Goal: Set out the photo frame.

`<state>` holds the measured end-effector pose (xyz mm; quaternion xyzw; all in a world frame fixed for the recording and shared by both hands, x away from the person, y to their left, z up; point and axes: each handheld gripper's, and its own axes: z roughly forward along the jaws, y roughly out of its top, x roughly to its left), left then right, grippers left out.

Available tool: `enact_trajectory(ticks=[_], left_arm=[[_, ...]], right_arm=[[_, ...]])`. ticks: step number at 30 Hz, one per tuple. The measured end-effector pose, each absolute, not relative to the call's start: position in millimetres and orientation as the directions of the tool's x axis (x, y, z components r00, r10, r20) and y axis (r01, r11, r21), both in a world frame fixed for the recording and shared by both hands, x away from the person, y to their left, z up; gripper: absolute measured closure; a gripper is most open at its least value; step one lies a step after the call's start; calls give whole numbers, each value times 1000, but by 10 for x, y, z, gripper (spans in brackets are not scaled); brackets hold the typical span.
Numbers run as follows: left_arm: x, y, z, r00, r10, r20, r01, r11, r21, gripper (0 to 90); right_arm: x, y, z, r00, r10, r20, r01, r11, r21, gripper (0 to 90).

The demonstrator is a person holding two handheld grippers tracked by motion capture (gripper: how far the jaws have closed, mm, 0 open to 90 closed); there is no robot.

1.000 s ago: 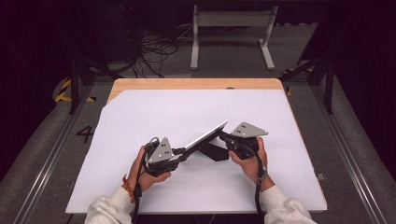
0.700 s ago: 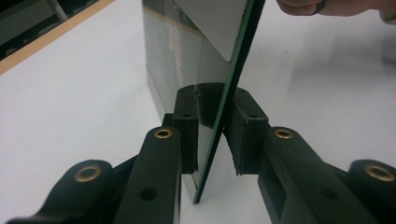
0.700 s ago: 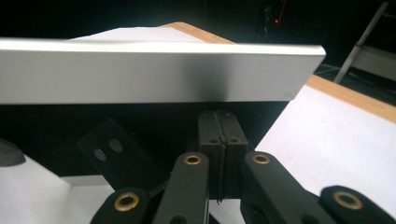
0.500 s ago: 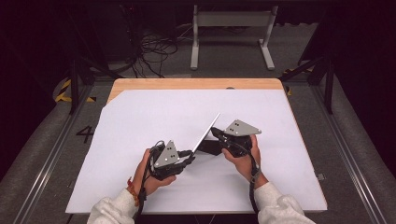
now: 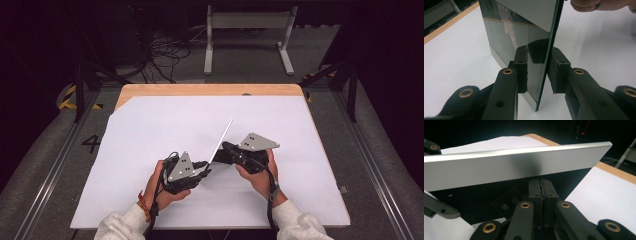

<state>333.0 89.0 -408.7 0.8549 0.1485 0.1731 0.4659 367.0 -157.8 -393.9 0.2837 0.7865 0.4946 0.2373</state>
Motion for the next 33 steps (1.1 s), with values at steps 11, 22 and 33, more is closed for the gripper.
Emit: enact_trajectory(ticks=[11,22,33], left_arm=[[3234,969,-4015,906,389,166,62,-509,858,747],[3172,905,-3993,912,376,164,51,-499,865,743],[3162,810,-4016,916,363,172,42,-513,857,756]], right_arm=[[3548,-1531,-3872,-759,643,-106,180,363,914,894],[3468,-1518,-3868,-779,620,-90,191,372,908,900],[3499,-1532,-3878,-772,631,-80,198,358,913,900]])
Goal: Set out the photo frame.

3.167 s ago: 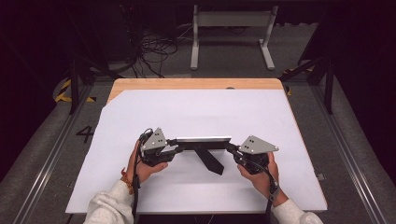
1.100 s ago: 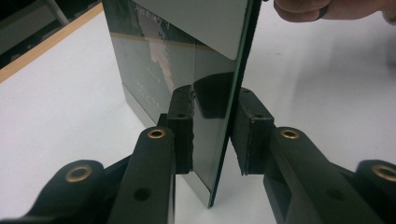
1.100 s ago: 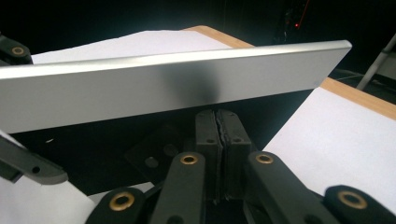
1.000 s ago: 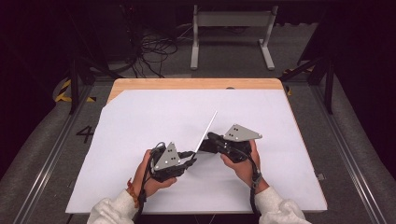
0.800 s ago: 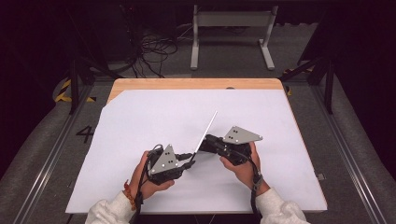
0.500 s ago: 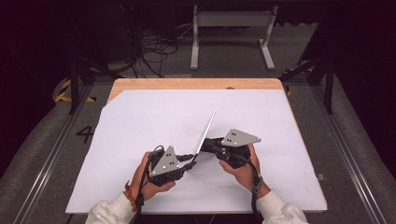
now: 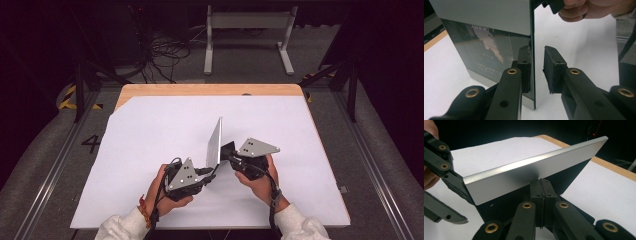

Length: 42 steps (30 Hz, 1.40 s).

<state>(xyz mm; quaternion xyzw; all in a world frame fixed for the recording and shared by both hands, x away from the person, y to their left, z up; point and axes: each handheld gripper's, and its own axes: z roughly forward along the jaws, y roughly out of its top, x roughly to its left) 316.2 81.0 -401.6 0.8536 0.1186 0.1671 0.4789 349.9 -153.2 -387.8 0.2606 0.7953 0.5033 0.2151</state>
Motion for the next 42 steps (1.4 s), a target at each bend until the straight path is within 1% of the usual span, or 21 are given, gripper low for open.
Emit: enact_trajectory(ticks=[5,7,9,11,15,21,27,33,35,38,42], left_arm=[[3181,848,-4057,925,342,168,42,-529,848,729],[3181,880,-4063,927,332,173,35,-537,843,740],[3190,919,-4064,932,326,156,43,-528,848,762],[3206,944,-4067,938,323,122,67,-515,855,789],[3224,906,-4110,943,310,117,75,-544,836,813],[3245,874,-4155,944,302,134,68,-573,817,800],[3295,939,-4214,943,309,124,85,-583,808,776],[3311,895,-4277,948,296,120,87,-602,794,783],[3314,877,-4302,945,305,120,95,-606,790,780],[3345,889,-4332,944,318,83,126,-584,802,785],[3346,857,-4358,941,327,81,134,-583,801,782]], right_arm=[[3473,-1512,-3890,-779,620,-94,189,375,908,886],[3439,-1490,-3888,-784,610,-115,173,392,903,885],[3404,-1480,-3888,-790,598,-131,162,411,897,883],[3373,-1487,-3897,-791,596,-135,163,419,893,884],[3340,-1533,-3918,-801,587,-114,182,422,888,879],[3247,-1594,-3914,-814,570,-109,180,426,887,862],[3143,-1622,-3903,-823,559,-106,175,427,887,838],[3105,-1560,-3924,-827,552,-106,178,435,883,739],[3098,-1548,-3927,-828,551,-105,179,436,882,723],[3095,-1540,-3926,-821,561,-106,186,438,880,682],[3103,-1539,-3926,-811,575,-110,192,439,878,643]])
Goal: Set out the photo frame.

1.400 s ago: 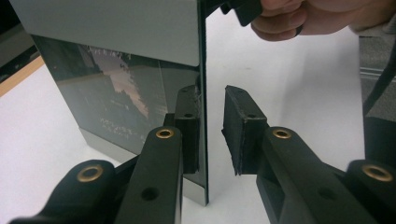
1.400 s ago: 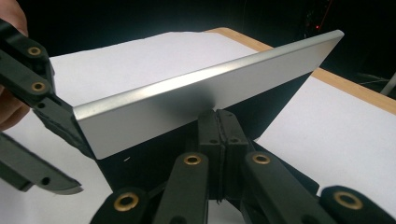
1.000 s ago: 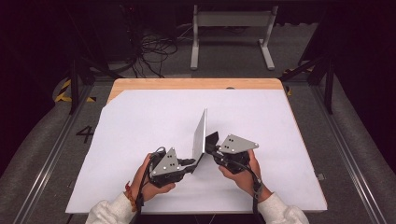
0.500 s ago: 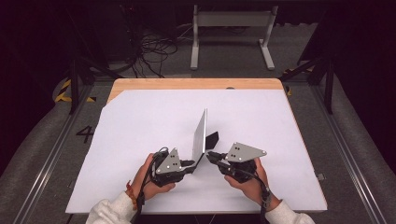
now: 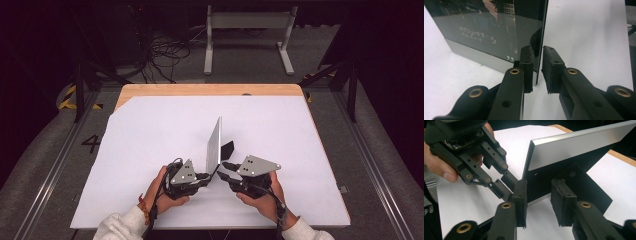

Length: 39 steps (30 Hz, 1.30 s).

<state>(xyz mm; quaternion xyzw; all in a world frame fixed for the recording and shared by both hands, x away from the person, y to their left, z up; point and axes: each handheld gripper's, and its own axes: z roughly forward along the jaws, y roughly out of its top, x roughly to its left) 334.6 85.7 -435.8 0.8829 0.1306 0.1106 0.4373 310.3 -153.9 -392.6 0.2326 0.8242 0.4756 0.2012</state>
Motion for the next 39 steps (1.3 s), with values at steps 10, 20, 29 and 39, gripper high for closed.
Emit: enact_trajectory(ticks=[10,20,29,39], left_arm=[[3335,756,-4404,944,321,71,133,-569,811,764],[3355,624,-4437,950,304,67,118,-552,825,757],[3366,594,-4444,953,290,90,99,-576,812,752],[3399,1040,-4316,911,384,152,105,-571,814,733]], right_arm=[[3041,-1557,-3935,-812,578,-79,223,432,874,540],[3018,-1598,-3957,-790,608,-72,233,406,884,566],[3080,-1606,-4055,-770,638,-19,283,369,885,580],[3133,-1535,-4180,-739,672,-45,301,389,870,535]])
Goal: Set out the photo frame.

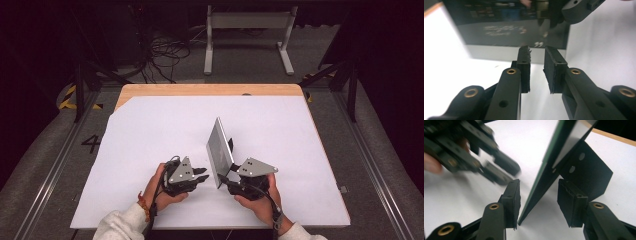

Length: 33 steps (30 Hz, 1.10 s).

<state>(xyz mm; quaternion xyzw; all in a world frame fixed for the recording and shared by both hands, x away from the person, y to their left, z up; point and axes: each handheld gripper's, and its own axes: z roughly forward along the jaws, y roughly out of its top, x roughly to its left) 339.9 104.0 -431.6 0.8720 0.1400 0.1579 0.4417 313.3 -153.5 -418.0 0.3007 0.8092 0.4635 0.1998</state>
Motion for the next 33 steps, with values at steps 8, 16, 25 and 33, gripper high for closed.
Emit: enact_trajectory(ticks=[8,16,25,33], left_arm=[[3289,1523,-4333,864,478,155,168,-566,807,614],[3167,1907,-4338,814,561,148,231,-548,804,499],[3131,2001,-4385,788,600,140,261,-531,806,362],[3160,1925,-4419,799,587,129,267,-540,798,296]], right_arm=[[3172,-1545,-4195,-738,674,-43,302,387,871,542],[3183,-1468,-4229,-731,681,-52,302,390,870,529],[3208,-1463,-4245,-732,680,-37,304,376,875,605],[3214,-1517,-4232,-747,664,-33,307,388,869,633]])
